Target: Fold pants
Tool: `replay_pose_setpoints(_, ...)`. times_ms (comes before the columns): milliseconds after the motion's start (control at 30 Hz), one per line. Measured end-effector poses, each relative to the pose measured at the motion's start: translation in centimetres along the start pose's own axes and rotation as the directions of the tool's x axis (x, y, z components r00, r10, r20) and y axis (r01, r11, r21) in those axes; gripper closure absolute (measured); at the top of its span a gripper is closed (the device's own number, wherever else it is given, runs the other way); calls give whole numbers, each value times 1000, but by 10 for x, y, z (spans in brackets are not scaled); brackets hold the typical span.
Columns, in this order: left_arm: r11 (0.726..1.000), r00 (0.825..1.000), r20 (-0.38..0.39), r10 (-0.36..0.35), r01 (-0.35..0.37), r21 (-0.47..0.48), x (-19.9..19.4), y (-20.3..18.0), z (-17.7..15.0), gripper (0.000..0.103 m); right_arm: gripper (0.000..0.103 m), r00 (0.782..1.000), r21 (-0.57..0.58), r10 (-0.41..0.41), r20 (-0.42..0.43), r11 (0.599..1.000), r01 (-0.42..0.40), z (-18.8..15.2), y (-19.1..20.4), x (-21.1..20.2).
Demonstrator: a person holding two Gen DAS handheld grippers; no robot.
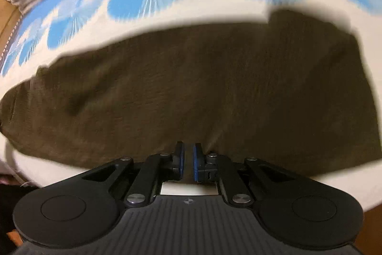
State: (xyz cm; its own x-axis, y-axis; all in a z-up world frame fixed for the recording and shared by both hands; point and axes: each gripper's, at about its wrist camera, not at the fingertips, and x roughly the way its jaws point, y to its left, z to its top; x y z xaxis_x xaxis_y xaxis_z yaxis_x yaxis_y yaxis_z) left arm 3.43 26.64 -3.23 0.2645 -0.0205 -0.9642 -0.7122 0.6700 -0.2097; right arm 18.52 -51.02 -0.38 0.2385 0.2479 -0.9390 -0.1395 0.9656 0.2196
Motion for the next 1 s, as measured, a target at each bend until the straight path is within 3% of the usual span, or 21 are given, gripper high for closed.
replay_pose_setpoints(100, 1000, 1000, -4, 25, -25, 17, 4, -6, -1, 68, 93, 991, 105, -36, 129, 994, 22, 18, -28, -14)
replay_pose_setpoints(133, 999, 1000, -6, 27, -27, 17, 4, -6, -1, 60, 86, 988, 142, -44, 151, 990, 23, 24, -36, -15)
replay_pose_setpoints(200, 999, 999, -3, 39, -39, 17, 6, -7, 0, 55, 71, 979, 215, -75, 191, 976, 33, 38, -48, -13)
replay_pose_setpoints(267, 998, 998, -1, 59, -59, 12, 10, -8, 3, 50, 64, 970, 257, -123, 208, 964, 67, 51, -58, -7)
replay_pose_setpoints(333, 997, 997, -11, 76, -76, -5, 14, -3, 5, 44, 63, 966, 308, -201, 164, 941, 144, 66, -65, 11)
replay_pose_setpoints(433, 996, 996, -12, 89, -89, -16, 18, -1, 9, 42, 63, 956, 355, -280, 84, 905, 233, 80, -79, 37)
replay_pose_setpoints(500, 996, 996, -23, 84, -85, -21, 21, 0, 10, 42, 63, 937, 351, -349, 19, 880, 320, 77, -79, 55)
replay_pose_setpoints(700, 997, 997, -49, 66, -67, -27, 28, 0, 13, 44, 62, 914, 289, -404, -32, 872, 395, 82, -73, 78)
replay_pose_setpoints(733, 998, 997, -51, 64, -66, -25, 29, -1, 13, 49, 63, 909, 265, -416, -33, 873, 410, 81, -69, 79)
replay_pose_setpoints(767, 998, 997, -51, 63, -64, -20, 29, -2, 13, 62, 64, 903, 244, -429, -35, 872, 424, 80, -67, 78)
replay_pose_setpoints(800, 998, 997, -49, 63, -64, -14, 29, -4, 12, 69, 73, 899, 242, -436, -35, 869, 431, 80, -69, 77)
replay_pose_setpoints(833, 997, 996, -45, 72, -72, -10, 29, -5, 12, 73, 90, 901, 254, -433, -39, 868, 428, 80, -71, 76)
replay_pose_setpoints(867, 997, 996, -38, 76, -76, -6, 27, -7, 12, 78, 96, 906, 283, -420, -43, 865, 414, 79, -74, 71)
replay_pose_setpoints(933, 997, 997, -18, 78, -78, 13, 22, -11, 13, 84, 97, 915, 358, -403, -23, 851, 384, 79, -81, 58)
replay_pose_setpoints(1000, 996, 997, 15, 74, -74, 39, 15, -18, 15, 88, 97, 931, 447, -360, 52, 842, 301, 78, -88, 33)
